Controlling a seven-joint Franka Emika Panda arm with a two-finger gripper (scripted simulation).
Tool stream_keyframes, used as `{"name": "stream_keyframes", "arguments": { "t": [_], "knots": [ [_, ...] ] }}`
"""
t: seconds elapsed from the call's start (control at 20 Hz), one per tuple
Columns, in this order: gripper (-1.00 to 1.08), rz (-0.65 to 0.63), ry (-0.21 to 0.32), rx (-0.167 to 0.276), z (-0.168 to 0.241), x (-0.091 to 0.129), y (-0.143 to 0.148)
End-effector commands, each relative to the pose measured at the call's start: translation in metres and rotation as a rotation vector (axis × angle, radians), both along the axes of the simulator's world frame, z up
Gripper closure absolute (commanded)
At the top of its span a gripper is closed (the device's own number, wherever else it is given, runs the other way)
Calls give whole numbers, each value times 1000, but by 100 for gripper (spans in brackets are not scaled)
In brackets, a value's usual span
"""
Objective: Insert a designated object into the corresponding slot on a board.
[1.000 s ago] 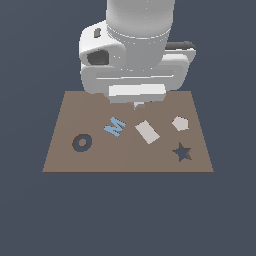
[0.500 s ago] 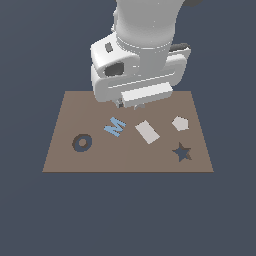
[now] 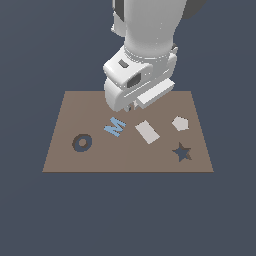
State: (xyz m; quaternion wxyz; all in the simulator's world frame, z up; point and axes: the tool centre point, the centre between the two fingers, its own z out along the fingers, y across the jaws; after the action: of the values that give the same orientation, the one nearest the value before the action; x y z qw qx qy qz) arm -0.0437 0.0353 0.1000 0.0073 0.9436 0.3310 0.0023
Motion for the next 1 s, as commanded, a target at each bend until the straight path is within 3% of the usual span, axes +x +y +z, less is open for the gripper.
{"name": "stream_keyframes", "arguments": {
  "t": [0.0, 0.45, 0.95],
  "knots": [
    [-92, 101, 2, 2, -9, -8, 2],
    [-92, 379, 8, 8, -33, -30, 2],
    [-92, 548, 12, 10, -48, -42, -1]
  ]
}}
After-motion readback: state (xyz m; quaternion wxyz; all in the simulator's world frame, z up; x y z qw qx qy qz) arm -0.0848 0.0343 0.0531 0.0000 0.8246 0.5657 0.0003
